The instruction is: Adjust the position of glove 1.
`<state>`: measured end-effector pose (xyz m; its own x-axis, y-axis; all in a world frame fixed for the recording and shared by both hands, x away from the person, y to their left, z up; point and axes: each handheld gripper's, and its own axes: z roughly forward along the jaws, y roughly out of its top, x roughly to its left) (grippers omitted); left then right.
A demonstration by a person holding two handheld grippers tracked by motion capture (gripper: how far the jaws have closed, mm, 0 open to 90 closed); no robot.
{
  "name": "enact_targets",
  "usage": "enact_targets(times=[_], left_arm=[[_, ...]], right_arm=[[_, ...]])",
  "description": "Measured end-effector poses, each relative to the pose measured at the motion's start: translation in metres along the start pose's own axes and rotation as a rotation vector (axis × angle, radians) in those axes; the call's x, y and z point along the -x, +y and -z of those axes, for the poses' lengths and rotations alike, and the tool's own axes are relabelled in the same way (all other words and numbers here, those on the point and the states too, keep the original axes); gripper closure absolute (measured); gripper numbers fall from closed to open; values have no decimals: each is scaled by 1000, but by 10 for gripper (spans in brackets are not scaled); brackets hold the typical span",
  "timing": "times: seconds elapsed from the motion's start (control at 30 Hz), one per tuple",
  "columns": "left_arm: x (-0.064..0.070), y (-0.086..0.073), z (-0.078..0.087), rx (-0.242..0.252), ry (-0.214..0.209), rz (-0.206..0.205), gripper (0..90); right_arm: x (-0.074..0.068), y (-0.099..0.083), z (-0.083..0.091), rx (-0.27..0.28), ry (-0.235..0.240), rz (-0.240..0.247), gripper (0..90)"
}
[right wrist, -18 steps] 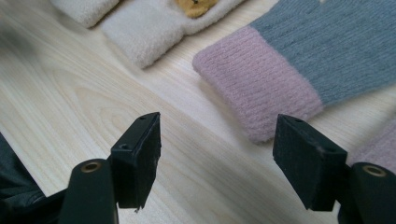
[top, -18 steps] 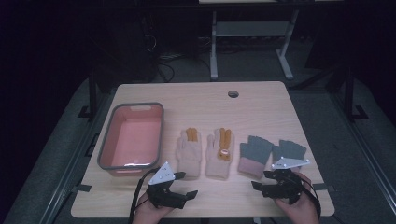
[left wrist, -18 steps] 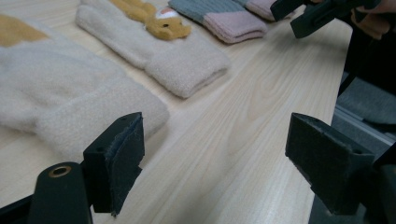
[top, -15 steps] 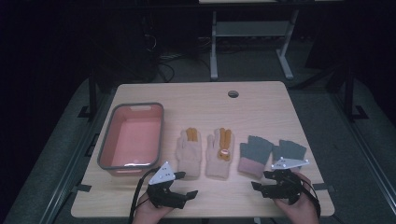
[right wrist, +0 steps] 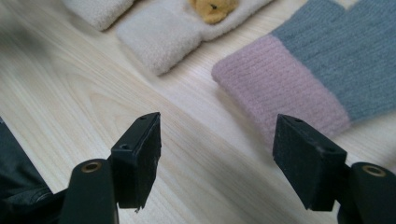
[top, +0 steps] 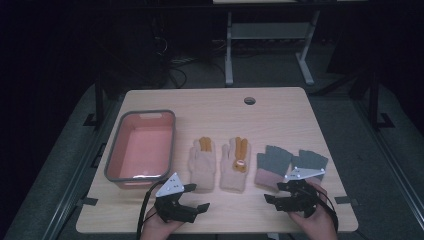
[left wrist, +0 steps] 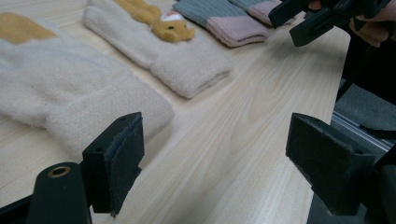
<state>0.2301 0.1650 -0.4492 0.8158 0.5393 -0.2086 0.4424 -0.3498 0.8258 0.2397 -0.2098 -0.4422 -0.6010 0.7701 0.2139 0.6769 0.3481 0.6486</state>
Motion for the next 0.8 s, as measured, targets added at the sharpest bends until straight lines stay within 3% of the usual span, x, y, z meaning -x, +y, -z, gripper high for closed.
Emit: enact_targets(times=[0.13, 0.3, 0.8], left_arm=[[0, 1, 0, 6, 5, -2, 195], [0, 0, 0, -2, 11, -3, 195], [0, 0, 2, 8, 12, -11, 196]], right_arm=[[-4, 10, 0, -6, 2, 22, 318], [-9, 28, -1, -50, 7, 58, 318], [-19, 84, -20, -121, 33, 146, 325]])
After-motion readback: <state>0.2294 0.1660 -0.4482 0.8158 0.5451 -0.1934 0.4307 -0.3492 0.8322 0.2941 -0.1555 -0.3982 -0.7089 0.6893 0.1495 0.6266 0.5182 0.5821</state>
